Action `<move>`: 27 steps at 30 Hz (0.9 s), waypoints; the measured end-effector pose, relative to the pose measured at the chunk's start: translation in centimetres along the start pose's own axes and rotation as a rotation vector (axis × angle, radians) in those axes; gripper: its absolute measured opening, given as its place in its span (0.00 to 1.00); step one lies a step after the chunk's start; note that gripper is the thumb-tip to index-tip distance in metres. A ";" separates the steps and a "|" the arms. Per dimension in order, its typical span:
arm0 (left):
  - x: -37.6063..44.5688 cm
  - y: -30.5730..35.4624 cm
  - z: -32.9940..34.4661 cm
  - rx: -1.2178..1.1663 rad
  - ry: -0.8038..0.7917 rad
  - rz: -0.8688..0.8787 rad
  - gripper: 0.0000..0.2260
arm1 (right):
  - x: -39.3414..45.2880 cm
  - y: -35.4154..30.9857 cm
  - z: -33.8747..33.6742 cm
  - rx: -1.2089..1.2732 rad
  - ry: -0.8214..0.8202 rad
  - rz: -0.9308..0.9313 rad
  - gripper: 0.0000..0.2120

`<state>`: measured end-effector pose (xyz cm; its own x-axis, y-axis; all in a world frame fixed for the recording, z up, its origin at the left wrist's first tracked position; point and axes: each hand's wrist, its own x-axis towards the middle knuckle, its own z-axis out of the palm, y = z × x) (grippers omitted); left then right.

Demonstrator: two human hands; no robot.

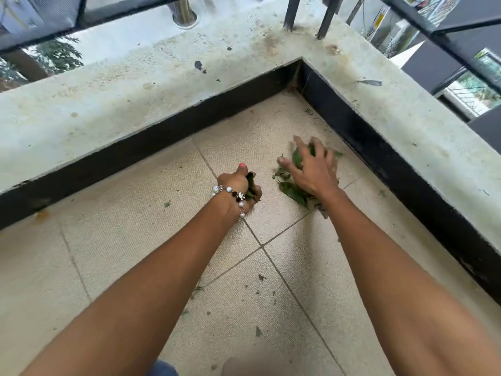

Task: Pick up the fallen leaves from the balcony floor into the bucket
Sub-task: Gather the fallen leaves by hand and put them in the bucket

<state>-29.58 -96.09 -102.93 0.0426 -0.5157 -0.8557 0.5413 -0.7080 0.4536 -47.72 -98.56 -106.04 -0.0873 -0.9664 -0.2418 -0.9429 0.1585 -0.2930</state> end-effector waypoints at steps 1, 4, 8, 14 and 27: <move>0.0 0.0 -0.1 0.011 0.005 0.013 0.12 | -0.1 -0.7 0.2 -0.065 -0.028 -0.055 0.39; 0.2 0.0 -0.4 0.099 0.009 0.064 0.14 | -1.6 -1.9 1.6 -0.161 -0.014 -0.178 0.38; 0.0 -0.5 -0.4 0.155 -0.017 0.112 0.15 | -4.8 -2.3 3.9 -0.062 0.218 -0.247 0.17; -0.7 -1.3 -0.4 0.337 -0.012 0.138 0.12 | -4.8 -2.4 3.1 0.403 0.358 -0.069 0.08; -0.4 -1.6 -1.2 0.485 0.069 0.270 0.10 | -7.3 5.2 1.4 0.400 0.394 0.208 0.15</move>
<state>-29.48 -94.20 -103.61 0.1895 -0.6885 -0.7000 0.0561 -0.7042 0.7078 -51.59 -90.44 -107.08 -0.4416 -0.8972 0.0072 -0.7056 0.3423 -0.6204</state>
